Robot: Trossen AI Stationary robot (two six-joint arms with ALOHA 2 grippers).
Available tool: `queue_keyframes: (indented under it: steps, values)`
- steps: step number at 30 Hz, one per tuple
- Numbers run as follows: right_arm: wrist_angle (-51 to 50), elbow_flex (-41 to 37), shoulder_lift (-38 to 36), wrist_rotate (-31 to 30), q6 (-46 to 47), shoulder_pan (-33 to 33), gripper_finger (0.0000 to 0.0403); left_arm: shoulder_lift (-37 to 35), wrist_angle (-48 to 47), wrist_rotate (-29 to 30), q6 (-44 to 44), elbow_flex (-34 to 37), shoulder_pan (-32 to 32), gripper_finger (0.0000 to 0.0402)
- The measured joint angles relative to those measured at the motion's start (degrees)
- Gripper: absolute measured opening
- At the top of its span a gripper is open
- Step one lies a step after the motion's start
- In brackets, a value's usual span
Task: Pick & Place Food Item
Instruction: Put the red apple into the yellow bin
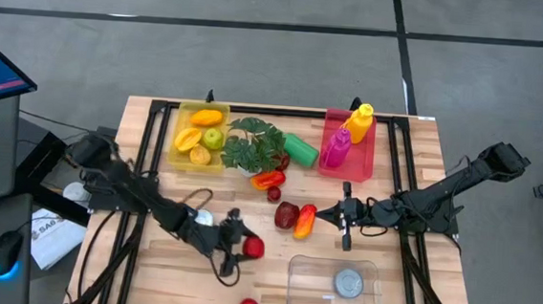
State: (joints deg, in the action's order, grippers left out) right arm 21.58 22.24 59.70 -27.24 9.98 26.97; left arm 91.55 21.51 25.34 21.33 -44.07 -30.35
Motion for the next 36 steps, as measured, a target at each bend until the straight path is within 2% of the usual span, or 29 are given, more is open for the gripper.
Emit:
queue_keyframes:
  steps: [9, 15, 21, 27, 30, 36]
  values:
    - [-0.02, 0.0, 0.0, 0.0, 0.0, 0.01, 0.0, -17.79, -20.84, 8.16, 6.61, 0.02, 0.0, 0.0268]
    - [-0.02, 0.0, 0.0, 0.0, 0.02, 0.01, 0.0, -25.34, -37.59, 15.59, 15.34, 0.04, 0.0, 0.0268]
    - [-0.04, 0.0, 0.0, 0.0, 0.04, -0.01, 0.0, -27.44, -55.71, 21.46, 33.75, 0.07, 0.02, 0.0269]
    - [-0.04, 0.0, 0.0, 0.0, 0.06, 0.01, 0.0, -26.92, -70.86, 22.67, 50.87, 0.96, 2.83, 0.0269]
    - [0.09, 0.0, 0.0, 0.0, 0.07, -0.01, 0.0, -26.93, -73.13, 22.95, 53.84, 3.21, 5.97, 0.0269]
    - [0.03, 0.0, 0.0, -0.01, 0.07, 0.0, 0.0, -26.91, -73.37, 22.91, 54.11, 9.19, 14.87, 0.0269]
